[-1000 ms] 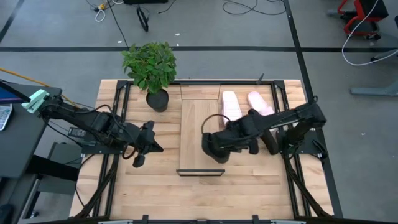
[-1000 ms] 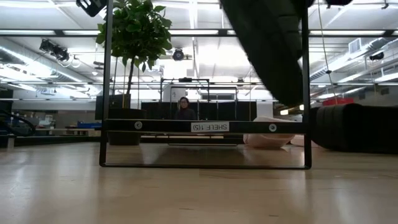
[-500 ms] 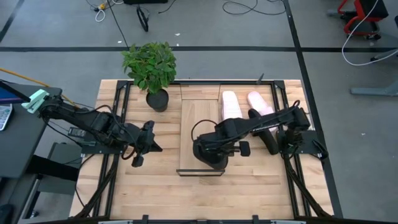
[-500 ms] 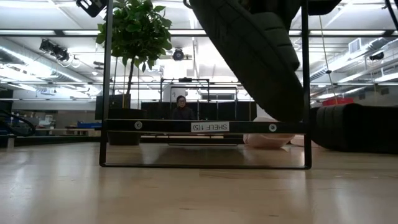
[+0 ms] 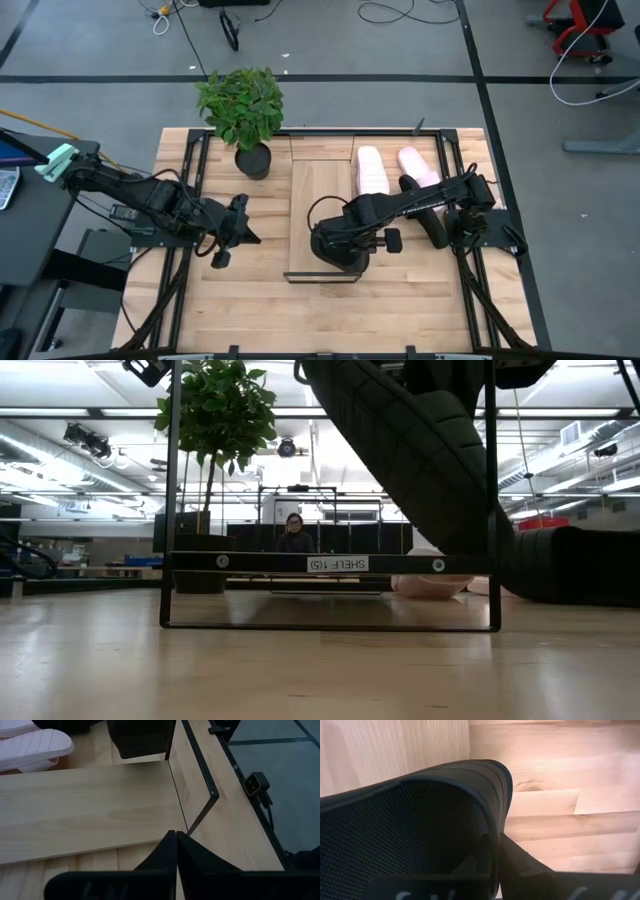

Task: Pick and place slides into the shelf
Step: Put the black slipper on the shelf

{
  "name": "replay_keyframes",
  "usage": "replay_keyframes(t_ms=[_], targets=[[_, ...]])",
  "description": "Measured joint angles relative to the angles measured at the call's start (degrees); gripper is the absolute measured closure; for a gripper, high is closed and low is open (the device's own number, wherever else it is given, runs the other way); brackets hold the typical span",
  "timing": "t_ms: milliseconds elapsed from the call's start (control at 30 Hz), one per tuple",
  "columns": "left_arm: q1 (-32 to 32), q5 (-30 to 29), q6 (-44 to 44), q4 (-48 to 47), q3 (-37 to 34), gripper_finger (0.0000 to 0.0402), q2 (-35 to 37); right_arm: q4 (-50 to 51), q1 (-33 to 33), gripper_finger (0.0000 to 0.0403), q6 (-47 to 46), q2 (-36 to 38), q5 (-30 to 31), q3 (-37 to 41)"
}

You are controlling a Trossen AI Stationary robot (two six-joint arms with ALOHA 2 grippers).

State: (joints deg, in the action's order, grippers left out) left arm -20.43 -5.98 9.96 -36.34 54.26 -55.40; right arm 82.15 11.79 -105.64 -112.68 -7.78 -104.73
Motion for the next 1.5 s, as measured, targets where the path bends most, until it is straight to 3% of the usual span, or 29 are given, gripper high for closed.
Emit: replay_keyframes(t_ms=[267,1500], targets=[[0.0,0.0,-0.1,0.0,0.0,0.0378,0.0,-0.8,0.0,0.0392,0.4,-0.5,-0.2,0.0],[0.0,0.0,-0.1,0.0,0.0,0.0386,0.0,-5.7,0.0,0.0393,1.7,-1.3,1.4,0.1]])
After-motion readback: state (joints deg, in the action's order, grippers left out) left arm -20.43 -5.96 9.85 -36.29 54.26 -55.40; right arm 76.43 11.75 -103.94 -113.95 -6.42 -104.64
